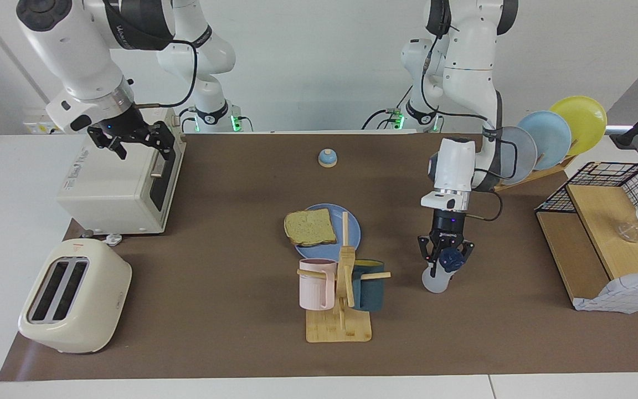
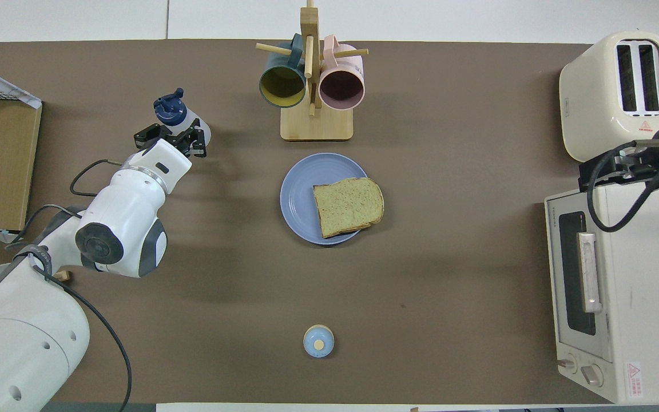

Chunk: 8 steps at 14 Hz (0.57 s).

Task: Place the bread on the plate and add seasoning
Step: 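Lower the white bottle upright onto the table with the left gripper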

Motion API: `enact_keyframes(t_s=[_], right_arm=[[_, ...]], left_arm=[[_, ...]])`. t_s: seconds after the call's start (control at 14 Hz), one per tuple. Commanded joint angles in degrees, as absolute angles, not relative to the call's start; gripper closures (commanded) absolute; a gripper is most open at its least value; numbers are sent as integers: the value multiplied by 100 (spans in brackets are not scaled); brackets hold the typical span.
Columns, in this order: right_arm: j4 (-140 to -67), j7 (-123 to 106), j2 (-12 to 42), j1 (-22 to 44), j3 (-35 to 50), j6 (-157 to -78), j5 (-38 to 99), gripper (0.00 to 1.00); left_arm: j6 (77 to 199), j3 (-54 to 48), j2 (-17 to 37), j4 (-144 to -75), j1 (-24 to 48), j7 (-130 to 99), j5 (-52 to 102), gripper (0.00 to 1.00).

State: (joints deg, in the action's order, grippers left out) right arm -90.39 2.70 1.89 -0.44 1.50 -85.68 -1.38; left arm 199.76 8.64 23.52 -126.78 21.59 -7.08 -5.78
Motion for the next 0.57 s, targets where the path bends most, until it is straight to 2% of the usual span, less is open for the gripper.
enact_keyframes(t_s=[0.0,0.07,0.29,0.5], right_arm=[[-9141,141,88,-132,202,-8578,-132,0],[-9141,141,88,-132,202,-8569,-132,0],[-9141,141,88,-132,202,-8569,-132,0],[-9141,149,88,-149,202,-8578,-123,0]], left_arm=[[20065,932,2320,-12876,2206,-606,-668,18],[20065,932,2320,-12902,2197,-606,-668,0],[20065,932,2303,-12946,2180,-607,-668,0],[20074,932,2093,-13279,2188,-606,-668,0]])
